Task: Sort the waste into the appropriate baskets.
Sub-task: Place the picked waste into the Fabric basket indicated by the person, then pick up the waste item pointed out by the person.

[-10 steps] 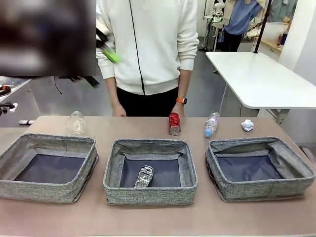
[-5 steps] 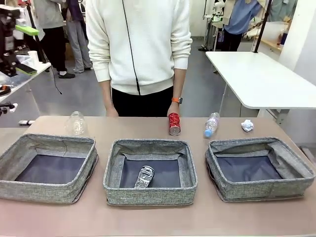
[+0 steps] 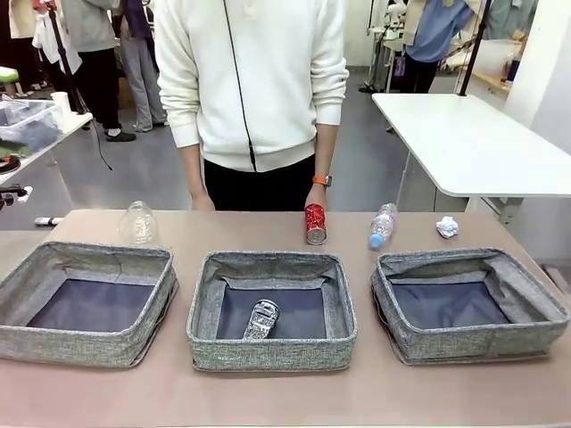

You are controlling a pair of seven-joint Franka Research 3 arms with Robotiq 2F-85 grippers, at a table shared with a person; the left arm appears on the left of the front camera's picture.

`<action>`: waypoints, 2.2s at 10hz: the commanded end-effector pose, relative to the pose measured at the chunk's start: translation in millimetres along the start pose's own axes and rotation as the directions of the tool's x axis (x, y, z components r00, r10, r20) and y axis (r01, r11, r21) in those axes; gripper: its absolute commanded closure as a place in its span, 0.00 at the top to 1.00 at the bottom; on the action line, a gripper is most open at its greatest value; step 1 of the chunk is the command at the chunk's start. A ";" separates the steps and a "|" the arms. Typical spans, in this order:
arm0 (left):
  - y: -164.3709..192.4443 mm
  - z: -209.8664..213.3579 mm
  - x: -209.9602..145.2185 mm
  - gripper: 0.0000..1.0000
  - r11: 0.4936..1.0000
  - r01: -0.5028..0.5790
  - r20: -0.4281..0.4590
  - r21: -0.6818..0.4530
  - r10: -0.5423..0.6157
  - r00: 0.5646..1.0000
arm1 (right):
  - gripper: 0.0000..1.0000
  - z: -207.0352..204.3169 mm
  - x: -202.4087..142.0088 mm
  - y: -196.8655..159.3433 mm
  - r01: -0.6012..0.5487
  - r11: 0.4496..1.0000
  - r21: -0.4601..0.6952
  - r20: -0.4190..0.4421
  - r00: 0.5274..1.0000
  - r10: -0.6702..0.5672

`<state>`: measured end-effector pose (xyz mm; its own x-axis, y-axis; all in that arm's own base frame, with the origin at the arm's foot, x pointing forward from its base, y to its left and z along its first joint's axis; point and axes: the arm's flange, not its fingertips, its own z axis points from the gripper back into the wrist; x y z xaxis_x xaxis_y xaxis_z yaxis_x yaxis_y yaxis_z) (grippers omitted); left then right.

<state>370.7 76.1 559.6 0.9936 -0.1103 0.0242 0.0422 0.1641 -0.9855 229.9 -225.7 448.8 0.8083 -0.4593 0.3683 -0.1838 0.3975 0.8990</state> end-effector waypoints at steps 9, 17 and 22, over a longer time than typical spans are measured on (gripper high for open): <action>54.7 40.0 -53.2 1.00 0.996 -0.023 0.009 -0.084 0.024 1.000 | 1.00 -0.3 2.6 0.6 -0.025 1.000 0.017 0.014 1.000 0.025; 54.7 40.0 -53.2 1.00 0.996 -0.023 0.009 -0.084 0.024 1.000 | 1.00 -0.3 2.6 0.6 -0.025 1.000 0.017 0.014 1.000 0.025; 54.7 40.0 -53.2 1.00 0.996 -0.023 0.009 -0.084 0.024 1.000 | 1.00 -0.3 2.6 0.6 -0.025 1.000 0.017 0.014 1.000 0.025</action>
<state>322.6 131.1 508.6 0.9945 -0.1047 -0.0098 -0.0004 0.0897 -0.9960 229.9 -225.7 448.7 0.8084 -0.4590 0.3686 -0.1841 0.3975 0.8989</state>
